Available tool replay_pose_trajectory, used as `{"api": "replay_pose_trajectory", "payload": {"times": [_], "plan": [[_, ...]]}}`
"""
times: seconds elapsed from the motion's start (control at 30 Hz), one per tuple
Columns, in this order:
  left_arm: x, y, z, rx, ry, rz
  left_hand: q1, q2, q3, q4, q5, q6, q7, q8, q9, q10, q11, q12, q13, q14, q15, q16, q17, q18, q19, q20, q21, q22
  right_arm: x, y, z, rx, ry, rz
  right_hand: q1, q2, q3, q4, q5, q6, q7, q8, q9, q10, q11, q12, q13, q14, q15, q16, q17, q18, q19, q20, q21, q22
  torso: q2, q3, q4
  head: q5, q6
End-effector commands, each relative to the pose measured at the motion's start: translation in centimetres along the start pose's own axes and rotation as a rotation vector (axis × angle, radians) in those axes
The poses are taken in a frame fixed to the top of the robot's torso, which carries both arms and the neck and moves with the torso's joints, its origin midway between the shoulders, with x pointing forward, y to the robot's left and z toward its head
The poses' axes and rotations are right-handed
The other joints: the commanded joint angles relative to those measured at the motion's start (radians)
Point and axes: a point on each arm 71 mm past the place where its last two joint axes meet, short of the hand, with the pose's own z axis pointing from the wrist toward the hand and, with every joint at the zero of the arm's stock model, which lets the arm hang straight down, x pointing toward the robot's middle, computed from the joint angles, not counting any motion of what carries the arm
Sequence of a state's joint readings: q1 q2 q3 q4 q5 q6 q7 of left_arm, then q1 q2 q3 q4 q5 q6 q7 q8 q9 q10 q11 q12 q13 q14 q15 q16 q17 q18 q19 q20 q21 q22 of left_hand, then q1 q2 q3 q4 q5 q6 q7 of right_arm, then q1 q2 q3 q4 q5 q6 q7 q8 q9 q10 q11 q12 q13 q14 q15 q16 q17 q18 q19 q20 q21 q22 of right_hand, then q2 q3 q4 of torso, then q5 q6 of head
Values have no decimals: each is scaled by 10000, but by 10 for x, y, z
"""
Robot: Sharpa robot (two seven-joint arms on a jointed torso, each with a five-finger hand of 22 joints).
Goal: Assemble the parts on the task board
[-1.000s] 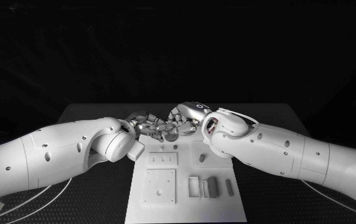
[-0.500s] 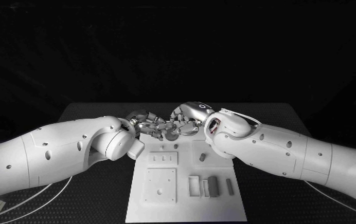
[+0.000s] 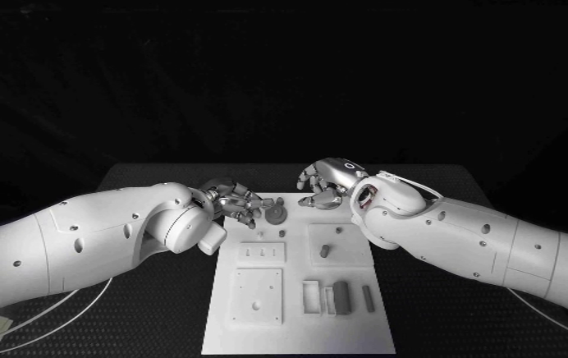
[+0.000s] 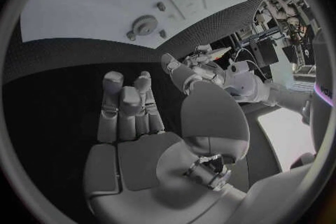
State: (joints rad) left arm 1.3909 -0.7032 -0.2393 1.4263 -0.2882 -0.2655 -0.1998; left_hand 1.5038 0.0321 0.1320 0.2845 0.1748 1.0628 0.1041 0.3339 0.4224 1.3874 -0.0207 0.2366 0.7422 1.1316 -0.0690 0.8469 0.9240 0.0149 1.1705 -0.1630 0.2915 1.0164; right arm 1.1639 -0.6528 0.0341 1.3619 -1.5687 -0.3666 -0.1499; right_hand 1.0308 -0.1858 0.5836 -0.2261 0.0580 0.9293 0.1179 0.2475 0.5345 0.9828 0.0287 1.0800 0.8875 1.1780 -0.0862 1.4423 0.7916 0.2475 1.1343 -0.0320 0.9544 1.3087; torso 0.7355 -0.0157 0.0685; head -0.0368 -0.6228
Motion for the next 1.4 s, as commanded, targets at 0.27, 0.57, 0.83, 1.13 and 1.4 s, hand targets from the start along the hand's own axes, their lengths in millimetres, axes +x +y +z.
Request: {"api": "replay_pose_trajectory", "payload": {"times": [0.27,0.57,0.83,1.13,1.4], "plan": [[5,9,3,-1682,728,2226,-583,-255,520,-127,690,760,-650,856,1881,-59,-299,1172,689,166,-342,969,-31,-7,139,-336,552,921,-13,-22,-6,741,-346,1269,58,-35,35,41,4,-235,222,-24,-16,-71,-10,-47,-24,-16,49,-67,-13,143,-71,-18,-41,63,-2,19,-18,21,-80],[7,9,7,-2250,554,3962,-1152,-380,1007,-554,854,902,-878,1303,3017,-160,-543,2419,1155,231,-650,2126,-429,-22,328,-618,1070,1806,-23,-32,-7,1006,-477,1595,80,-17,36,32,3,-231,224,-23,-17,-73,-8,-46,-30,-24,51,-73,-17,143,-77,-13,-47,62,8,10,-4,36,-296],[16,7,12,-2464,632,5570,-2298,-352,1862,-1693,862,882,-893,1132,3692,-391,-570,3001,965,54,-737,2760,-1117,-115,339,-717,1073,2190,-24,-32,-6,1003,-446,1636,91,-7,34,25,3,-229,225,-23,-17,-76,-7,-46,-34,-31,52,-77,-20,143,-83,-9,-52,62,13,-9,14,1,-456],[21,8,18,-2612,612,6440,-5766,-106,4282,-4755,818,1250,-958,760,4388,-396,-641,3728,433,18,-809,3616,-2153,-147,737,-776,968,2602,-24,-31,-6,968,-398,1643,97,-2,27,19,2,-228,226,-24,-19,-80,-6,-46,-38,-38,53,-81,-23,143,-91,-3,-58,62,24,-14,-6,7,-586],[23,9,23,-2712,668,6900,-6093,-87,4495,-4948,815,1422,-1045,849,4611,-287,-724,3998,413,119,-892,3898,-2270,-146,938,-853,1046,2755,-24,-31,-6,953,-362,1642,102,3,21,13,2,-228,227,-25,-20,-84,-5,-46,-43,-45,55,-86,-26,143,-98,2,-63,61,13,-19,13,-16,-671]]}}
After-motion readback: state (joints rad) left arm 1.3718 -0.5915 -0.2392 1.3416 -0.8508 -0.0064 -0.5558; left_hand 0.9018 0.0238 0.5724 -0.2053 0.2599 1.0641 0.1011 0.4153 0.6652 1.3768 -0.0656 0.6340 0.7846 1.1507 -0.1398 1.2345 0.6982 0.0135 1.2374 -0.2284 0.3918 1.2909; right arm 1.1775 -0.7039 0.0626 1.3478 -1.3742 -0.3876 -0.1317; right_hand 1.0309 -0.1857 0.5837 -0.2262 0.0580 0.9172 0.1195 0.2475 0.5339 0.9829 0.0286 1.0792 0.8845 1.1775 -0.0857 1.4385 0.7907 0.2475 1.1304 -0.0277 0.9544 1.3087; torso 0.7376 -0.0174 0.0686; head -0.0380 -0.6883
